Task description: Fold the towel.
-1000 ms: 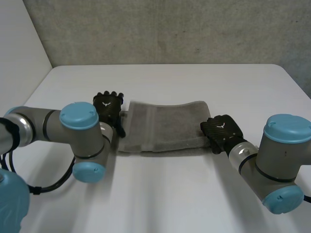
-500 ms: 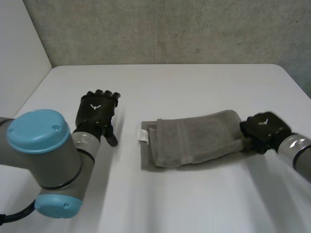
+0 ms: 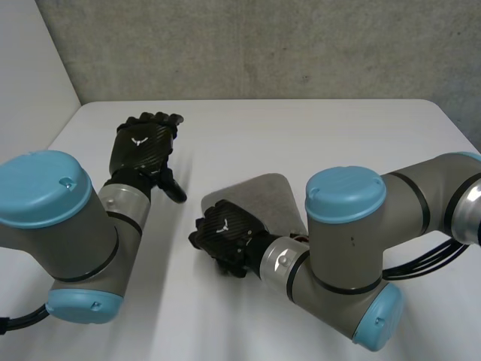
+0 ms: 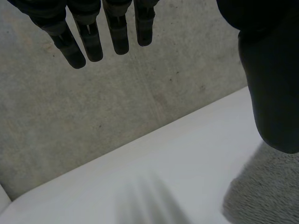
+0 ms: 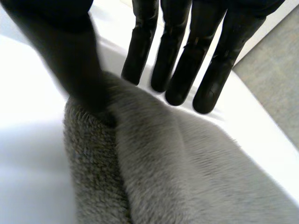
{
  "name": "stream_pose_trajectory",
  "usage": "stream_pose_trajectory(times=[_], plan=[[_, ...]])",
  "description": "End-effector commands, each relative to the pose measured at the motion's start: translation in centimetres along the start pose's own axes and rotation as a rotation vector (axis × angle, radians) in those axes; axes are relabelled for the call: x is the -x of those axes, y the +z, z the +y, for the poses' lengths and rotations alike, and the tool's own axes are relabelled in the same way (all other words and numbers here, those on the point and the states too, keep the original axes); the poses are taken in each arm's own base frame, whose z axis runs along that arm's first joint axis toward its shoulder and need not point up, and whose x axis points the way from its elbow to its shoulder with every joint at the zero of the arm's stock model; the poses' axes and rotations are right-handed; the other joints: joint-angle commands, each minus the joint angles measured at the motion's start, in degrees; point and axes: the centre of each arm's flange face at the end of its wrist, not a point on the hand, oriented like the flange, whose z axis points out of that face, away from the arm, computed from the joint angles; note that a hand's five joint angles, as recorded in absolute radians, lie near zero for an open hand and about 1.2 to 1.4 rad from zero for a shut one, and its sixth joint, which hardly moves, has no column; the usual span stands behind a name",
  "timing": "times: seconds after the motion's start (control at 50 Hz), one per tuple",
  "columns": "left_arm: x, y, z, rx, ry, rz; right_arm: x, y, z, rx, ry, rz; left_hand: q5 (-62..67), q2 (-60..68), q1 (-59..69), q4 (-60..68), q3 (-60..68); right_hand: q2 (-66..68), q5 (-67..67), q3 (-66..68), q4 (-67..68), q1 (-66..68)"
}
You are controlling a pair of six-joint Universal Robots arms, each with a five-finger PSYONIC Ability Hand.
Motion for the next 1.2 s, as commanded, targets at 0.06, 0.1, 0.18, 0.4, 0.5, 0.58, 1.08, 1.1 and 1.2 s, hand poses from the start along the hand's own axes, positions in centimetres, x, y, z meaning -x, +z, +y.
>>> stream_pose_trajectory(times=[0.06, 0.1, 0.18, 0.4, 0.5, 0.58, 1.08, 1.1, 1.2], plan=[[-1.1, 0.4, -0.2, -0.015, -0.028, 0.037, -5.3, -2.6, -1.1, -0.038, 0.245, 0.189, -12.1, -4.8, -5.0, -5.1, -3.6, -35.4, -36.2, -36.6, -36.3, -35.4], [-2.2, 0.3, -0.4, -0.027, -0.030, 0.074, -6.4, -3.1, -0.8, -0.047, 0.294, 0.223, -11.9, -4.6, -4.9, -4.9, -3.4, -35.4, -36.2, -36.6, -36.3, -35.4], [-3.3, 0.2, -0.5, -0.036, -0.036, 0.105, -8.2, -4.1, -0.2, -0.094, 0.398, 0.299, -11.9, -4.6, -4.9, -4.9, -3.4, -35.4, -36.2, -36.6, -36.3, -35.4], [-6.5, -1.0, 3.5, 0.072, -0.029, 0.192, -9.3, -3.1, 4.8, 0.010, 0.503, 0.329, -11.2, -4.0, -4.2, -4.2, -2.7, -35.4, -36.2, -36.6, -36.3, -35.4], [-6.8, -1.0, 6.2, 0.144, -0.008, 0.198, -8.6, -1.8, 7.1, 0.073, 0.537, 0.308, -11.2, -4.0, -4.2, -4.2, -2.7, -35.4, -36.2, -36.6, -36.3, -35.4], [-6.9, -1.3, 7.7, 0.200, 0.008, 0.205, -8.2, -1.4, 7.8, 0.106, 0.553, 0.291, -11.2, -4.0, -4.2, -4.2, -2.7, -35.4, -36.2, -36.6, -36.3, -35.4], [0.5, -3.2, -12.9, -0.084, -0.102, 0.051, -19.0, -13.4, -6.3, -0.232, 0.427, 0.841, -12.2, -5.0, -5.2, -5.2, -3.8, -35.4, -36.2, -36.6, -36.3, -35.4], [0.5, -3.2, -12.9, -0.084, -0.103, 0.051, -19.3, -14.1, -6.3, -0.207, 0.427, 0.878, -12.2, -5.0, -5.2, -5.2, -3.8, -35.4, -36.2, -36.6, -36.3, -35.4], [2.5, -3.1, -13.6, -0.060, -0.132, 0.000, -19.1, -14.4, -6.5, -0.159, 0.425, 0.875, -12.1, -4.8, -5.0, -5.1, -3.6, -35.4, -36.2, -36.6, -36.3, -35.4]])
